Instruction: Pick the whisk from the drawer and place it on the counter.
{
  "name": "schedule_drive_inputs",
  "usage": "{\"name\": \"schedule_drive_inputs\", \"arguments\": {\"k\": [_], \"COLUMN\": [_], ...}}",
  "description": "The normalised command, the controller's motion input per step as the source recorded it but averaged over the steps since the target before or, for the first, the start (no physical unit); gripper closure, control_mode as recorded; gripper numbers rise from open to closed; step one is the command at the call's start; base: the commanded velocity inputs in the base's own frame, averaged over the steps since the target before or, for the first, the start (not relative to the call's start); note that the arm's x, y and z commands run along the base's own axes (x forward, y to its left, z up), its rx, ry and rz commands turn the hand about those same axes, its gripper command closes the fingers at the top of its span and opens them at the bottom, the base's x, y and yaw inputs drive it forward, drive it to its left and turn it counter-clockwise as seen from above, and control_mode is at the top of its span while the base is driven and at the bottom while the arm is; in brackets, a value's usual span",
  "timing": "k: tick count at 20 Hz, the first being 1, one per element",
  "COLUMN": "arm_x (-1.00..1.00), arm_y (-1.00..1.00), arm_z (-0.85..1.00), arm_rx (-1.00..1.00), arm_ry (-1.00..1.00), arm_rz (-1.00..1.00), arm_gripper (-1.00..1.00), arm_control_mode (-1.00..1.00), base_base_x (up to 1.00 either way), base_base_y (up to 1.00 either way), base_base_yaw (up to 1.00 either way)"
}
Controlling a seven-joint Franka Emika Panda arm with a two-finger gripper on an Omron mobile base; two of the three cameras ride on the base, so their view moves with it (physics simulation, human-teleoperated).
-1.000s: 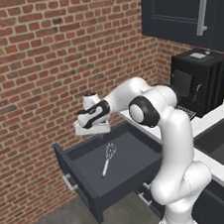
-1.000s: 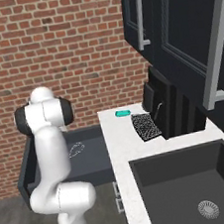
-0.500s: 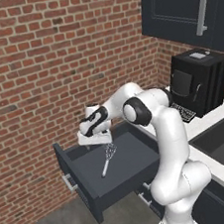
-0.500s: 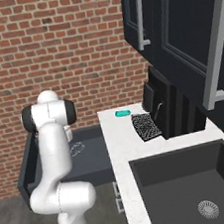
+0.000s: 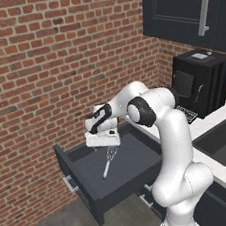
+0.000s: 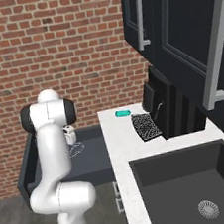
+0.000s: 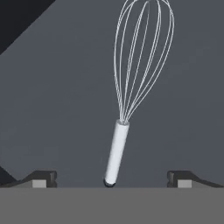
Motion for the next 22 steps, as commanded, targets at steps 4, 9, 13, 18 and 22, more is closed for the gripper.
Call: {"name": "schedule_drive_inputs", "arguments": {"k": [4,9,13,18,22], "arm_x": [0.0,-0.18,-0.52,-0.21,0.05], "arm_y": [-0.16,-0.01,0.0,0.0,0.09], "arm_z": [-0.29,-0.56,-0.04,-0.24,-0.32], "arm_rx": [-0.04,-0.01,0.0,-0.01,-0.05], "arm_ry": [0.0,-0.09,-0.16,-0.14,-0.1], "arm_rz": [-0.05,-0.01,0.0,0.0,0.0], "arm_gripper": [-1.0,-1.0,-1.0,-1.0,-1.0], "arm_control_mode": [-1.0,-1.0,-1.0,-1.0,-1.0], "base_base_x": [0.0,0.0,0.0,0.0,0.0], "base_base_y": [0.0,0.0,0.0,0.0,0.0], "base_base_yaw": [0.0,0.0,0.0,0.0,0.0]}}
